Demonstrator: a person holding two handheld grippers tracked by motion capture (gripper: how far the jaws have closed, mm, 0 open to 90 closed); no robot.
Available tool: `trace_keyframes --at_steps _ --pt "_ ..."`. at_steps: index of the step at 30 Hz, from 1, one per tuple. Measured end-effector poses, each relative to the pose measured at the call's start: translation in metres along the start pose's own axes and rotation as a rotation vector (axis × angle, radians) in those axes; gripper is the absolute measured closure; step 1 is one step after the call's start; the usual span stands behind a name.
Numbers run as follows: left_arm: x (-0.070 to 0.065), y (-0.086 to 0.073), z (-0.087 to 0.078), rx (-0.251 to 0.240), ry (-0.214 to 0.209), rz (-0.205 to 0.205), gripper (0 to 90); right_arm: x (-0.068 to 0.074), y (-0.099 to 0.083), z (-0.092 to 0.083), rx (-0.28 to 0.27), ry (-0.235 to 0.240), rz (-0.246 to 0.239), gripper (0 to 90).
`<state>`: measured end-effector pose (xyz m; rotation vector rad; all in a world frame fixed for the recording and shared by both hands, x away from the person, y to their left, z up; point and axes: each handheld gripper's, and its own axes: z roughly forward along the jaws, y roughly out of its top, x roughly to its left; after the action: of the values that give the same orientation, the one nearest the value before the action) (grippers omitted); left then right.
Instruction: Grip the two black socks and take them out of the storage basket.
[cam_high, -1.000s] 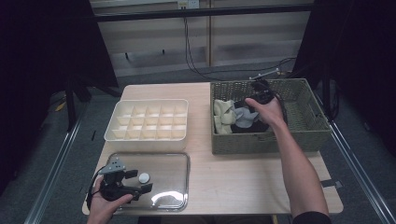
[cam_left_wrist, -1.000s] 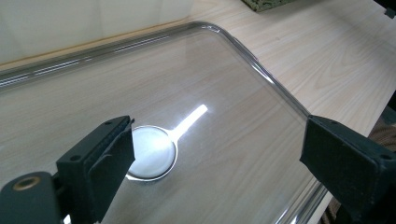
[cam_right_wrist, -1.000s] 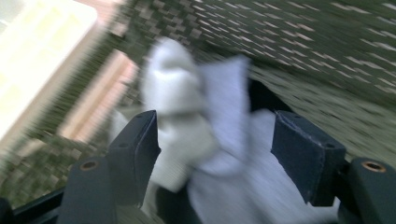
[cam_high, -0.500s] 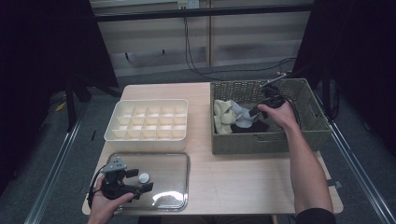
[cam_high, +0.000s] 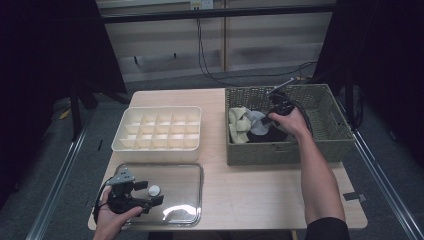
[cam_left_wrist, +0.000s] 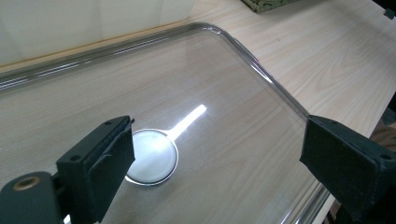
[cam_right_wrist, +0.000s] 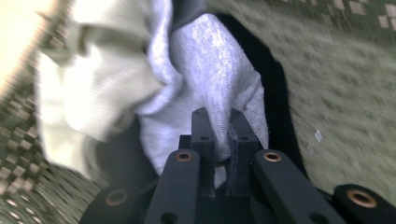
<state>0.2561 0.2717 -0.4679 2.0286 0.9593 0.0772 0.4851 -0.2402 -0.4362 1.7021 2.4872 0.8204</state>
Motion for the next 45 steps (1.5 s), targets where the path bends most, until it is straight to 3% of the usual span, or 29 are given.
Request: trace_keyframes --at_steps 5,8,12,17,22,27,30,32,33,36,39,45 --pt "-0.001 0.001 0.001 0.01 -0.001 0.006 9.3 0.019 0.013 -0.002 -0.089 0.067 -0.017 84.4" --pt "-0.001 0.0 0.001 0.006 -0.003 0.004 9.3 0.034 0.021 0.006 -0.071 0.1 -0.041 84.3" --pt "-0.001 -0.001 -0.001 0.002 0.001 0.001 9.3 0.043 0.023 0.022 -0.06 0.127 -0.054 84.4" --pt "0.0 -0.003 -0.004 -0.007 0.008 -0.001 9.5 0.041 0.019 0.036 -0.011 0.134 -0.05 83.9" --pt "-0.001 -0.003 -0.004 -0.009 0.011 -0.001 9.6 0.041 0.019 0.03 -0.026 0.134 -0.055 69.6" --pt "-0.001 -0.002 -0.003 -0.01 0.009 0.001 9.6 0.032 0.013 0.011 -0.085 0.121 -0.043 47.5" --pt "-0.001 -0.001 -0.003 -0.014 0.009 -0.002 9.5 0.022 0.007 -0.003 -0.118 0.11 -0.022 41.7" --pt "-0.001 -0.001 -0.003 -0.018 0.007 -0.001 9.5 0.014 0.003 -0.01 -0.131 0.091 -0.017 46.0" --pt "-0.001 -0.001 -0.003 -0.016 0.006 0.002 9.5 0.005 -0.002 -0.015 -0.12 0.064 0.008 48.7" --pt "-0.002 0.0 -0.002 -0.021 0.001 0.003 9.4 -0.005 -0.007 -0.016 -0.103 0.037 0.027 49.8" --pt "-0.002 0.001 -0.002 -0.023 -0.001 0.006 9.3 -0.016 -0.012 -0.013 -0.06 -0.031 0.023 48.8" --pt "-0.001 0.0 -0.005 -0.03 -0.002 0.005 9.3 -0.023 -0.015 -0.002 0.029 -0.077 0.033 47.6"
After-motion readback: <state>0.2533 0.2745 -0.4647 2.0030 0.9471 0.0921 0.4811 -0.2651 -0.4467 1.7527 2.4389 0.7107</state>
